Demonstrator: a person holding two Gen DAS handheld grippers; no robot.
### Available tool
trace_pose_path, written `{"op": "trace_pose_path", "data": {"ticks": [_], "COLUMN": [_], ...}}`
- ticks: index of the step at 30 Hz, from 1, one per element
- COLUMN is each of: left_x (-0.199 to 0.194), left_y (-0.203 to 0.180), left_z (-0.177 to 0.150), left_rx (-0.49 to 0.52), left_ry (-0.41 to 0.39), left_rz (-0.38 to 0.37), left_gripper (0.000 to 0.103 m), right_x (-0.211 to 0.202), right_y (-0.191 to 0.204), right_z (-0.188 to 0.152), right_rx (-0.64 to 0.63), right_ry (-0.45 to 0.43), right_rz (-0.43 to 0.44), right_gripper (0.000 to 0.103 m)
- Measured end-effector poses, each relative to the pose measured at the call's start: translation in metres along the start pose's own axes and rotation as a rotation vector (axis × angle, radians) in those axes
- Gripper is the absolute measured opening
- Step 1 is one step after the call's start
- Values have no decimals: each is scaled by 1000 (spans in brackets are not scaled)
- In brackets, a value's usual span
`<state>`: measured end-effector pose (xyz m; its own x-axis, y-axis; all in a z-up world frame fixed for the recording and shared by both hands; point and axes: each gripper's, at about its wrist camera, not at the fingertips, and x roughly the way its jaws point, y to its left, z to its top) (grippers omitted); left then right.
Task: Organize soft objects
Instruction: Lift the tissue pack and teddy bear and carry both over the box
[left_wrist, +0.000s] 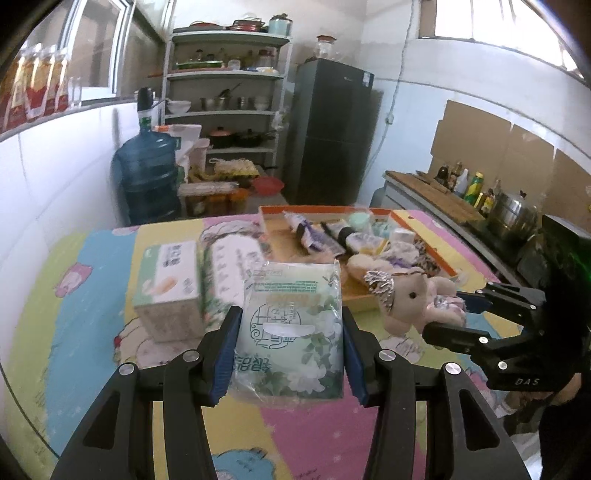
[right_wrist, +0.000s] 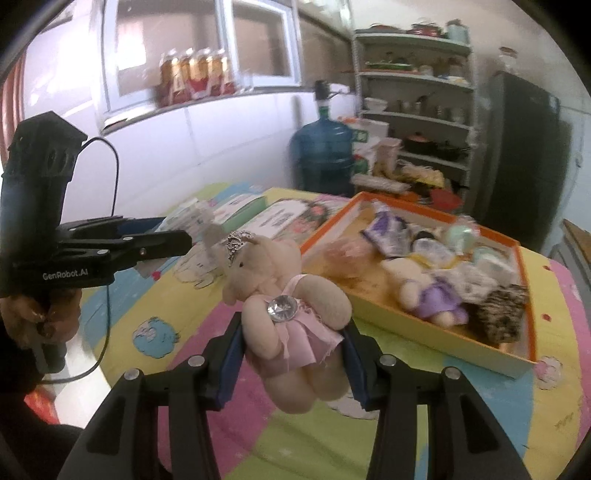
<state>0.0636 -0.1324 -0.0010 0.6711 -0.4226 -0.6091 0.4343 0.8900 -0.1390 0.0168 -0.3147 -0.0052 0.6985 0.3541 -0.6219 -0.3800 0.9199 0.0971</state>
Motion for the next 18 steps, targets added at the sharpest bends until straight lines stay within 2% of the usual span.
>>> {"op": "trace_pose_path", "data": {"ticks": [10, 18], "left_x": [30, 57], "left_y": [-39, -63], "left_z": [26, 47], "left_rx": [21, 28], "left_ry": [-6, -5], "left_rz": [-16, -5], "left_gripper": [52, 52], "right_x": [-21, -28], "right_y": [-51, -85], "right_z": [2, 2], "right_rx": [99, 127], "right_ry": [-62, -91], "right_rz": [-86, -175], "right_gripper": [49, 49]}}
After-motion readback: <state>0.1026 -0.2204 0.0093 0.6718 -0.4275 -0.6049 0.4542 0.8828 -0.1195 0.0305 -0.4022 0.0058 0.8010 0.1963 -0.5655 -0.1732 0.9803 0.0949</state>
